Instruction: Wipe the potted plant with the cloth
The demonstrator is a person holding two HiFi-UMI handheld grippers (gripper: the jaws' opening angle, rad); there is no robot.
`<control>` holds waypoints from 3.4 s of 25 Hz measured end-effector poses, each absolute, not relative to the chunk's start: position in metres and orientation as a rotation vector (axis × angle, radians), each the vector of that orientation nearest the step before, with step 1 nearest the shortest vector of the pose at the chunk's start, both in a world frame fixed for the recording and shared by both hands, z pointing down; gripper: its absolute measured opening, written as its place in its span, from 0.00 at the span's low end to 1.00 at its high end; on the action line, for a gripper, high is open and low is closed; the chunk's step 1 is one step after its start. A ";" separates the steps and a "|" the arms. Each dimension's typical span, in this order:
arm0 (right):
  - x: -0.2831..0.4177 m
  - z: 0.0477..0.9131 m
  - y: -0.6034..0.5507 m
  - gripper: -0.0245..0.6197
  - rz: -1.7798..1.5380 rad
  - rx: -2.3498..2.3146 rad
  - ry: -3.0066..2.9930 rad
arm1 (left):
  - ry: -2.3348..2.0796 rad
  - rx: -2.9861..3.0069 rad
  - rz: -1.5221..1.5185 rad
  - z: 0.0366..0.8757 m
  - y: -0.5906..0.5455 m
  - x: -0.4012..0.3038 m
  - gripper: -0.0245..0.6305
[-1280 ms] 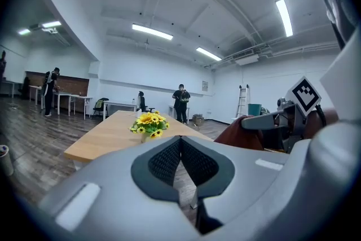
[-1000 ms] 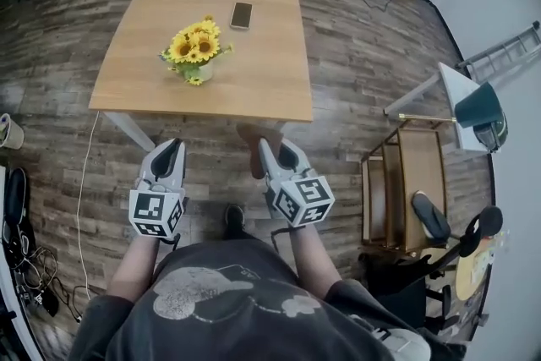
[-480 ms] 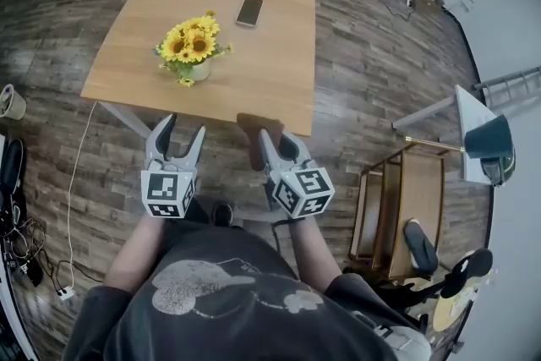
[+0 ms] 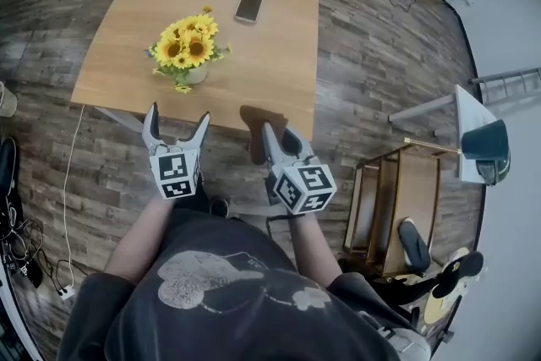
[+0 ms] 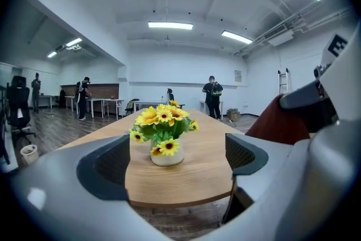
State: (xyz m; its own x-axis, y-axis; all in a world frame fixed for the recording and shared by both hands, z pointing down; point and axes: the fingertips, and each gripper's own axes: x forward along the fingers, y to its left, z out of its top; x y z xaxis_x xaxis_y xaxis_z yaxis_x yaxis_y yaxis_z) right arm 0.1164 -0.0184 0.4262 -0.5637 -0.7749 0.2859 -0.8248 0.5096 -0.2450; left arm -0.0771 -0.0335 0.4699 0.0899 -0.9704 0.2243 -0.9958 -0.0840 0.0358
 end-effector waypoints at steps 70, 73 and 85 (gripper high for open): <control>-0.043 0.538 -0.225 0.11 1.097 0.560 -2.716 | -1.526 2.419 0.486 0.566 -0.128 -0.090 0.79; -0.050 0.545 -0.212 0.11 1.099 0.521 -2.696 | -1.525 2.418 0.484 0.564 -0.129 -0.090 0.79; -0.038 0.550 -0.166 0.11 1.055 0.536 -2.681 | -1.429 2.490 0.509 0.566 -0.127 -0.086 0.79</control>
